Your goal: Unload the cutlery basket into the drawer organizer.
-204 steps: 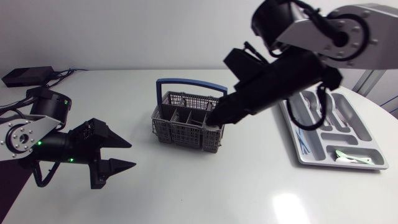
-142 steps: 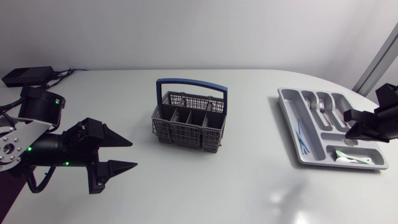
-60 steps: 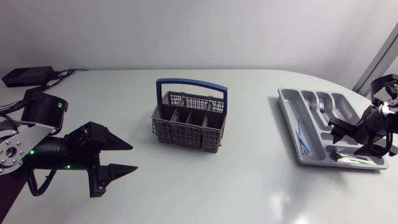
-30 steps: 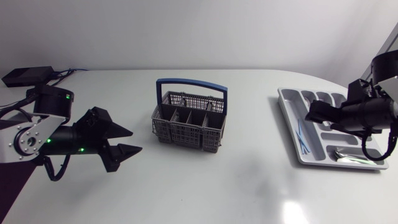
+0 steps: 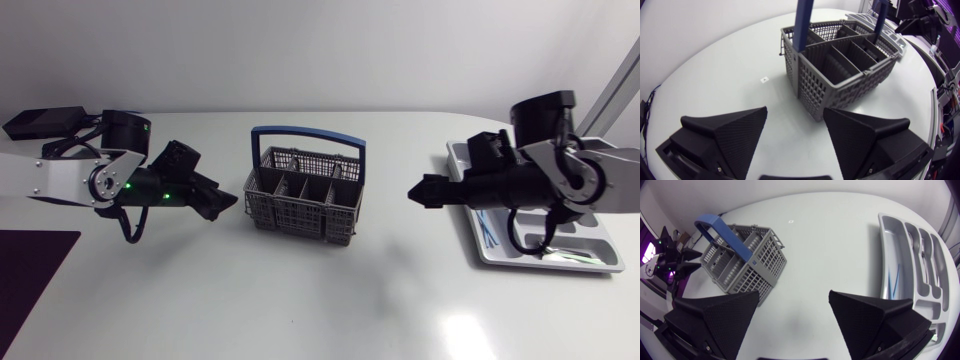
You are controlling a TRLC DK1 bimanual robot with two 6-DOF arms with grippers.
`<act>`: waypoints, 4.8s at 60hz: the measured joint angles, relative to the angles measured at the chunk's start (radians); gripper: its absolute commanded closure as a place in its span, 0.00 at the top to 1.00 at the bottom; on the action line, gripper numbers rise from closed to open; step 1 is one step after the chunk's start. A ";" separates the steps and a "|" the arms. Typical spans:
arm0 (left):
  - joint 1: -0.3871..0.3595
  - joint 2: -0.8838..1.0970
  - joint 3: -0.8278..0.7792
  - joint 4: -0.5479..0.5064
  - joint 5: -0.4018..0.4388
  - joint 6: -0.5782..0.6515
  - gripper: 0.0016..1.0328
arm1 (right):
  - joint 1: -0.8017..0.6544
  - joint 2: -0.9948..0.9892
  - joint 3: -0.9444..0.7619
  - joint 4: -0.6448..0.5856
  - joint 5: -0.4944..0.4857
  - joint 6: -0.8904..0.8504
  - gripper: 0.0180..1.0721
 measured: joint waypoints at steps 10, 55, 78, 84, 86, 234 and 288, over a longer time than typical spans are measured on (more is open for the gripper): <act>0.003 0.094 0.069 0.027 -0.022 -0.030 0.76 | 0.117 0.164 0.091 0.000 0.092 -0.004 0.88; -0.076 0.068 0.041 0.028 -0.014 -0.026 0.76 | 0.224 0.417 0.305 0.026 0.194 -0.003 0.65; -0.075 0.019 0.008 0.025 -0.010 -0.025 0.76 | 0.243 0.452 0.354 0.022 0.224 -0.002 0.65; -0.073 0.019 0.008 0.025 -0.010 -0.025 0.76 | 0.251 0.452 0.354 0.022 0.239 -0.002 0.65; -0.073 0.019 0.008 0.025 -0.011 -0.025 0.76 | 0.254 0.451 0.354 0.022 0.243 -0.002 0.65; 0.139 -0.654 -0.243 -0.051 -0.056 -0.027 0.95 | 0.033 -0.349 -0.105 -0.006 0.380 -0.146 0.95; 0.200 -1.241 -0.611 0.043 -0.191 -0.273 0.95 | -0.111 -0.931 -0.485 0.129 0.400 -0.257 0.95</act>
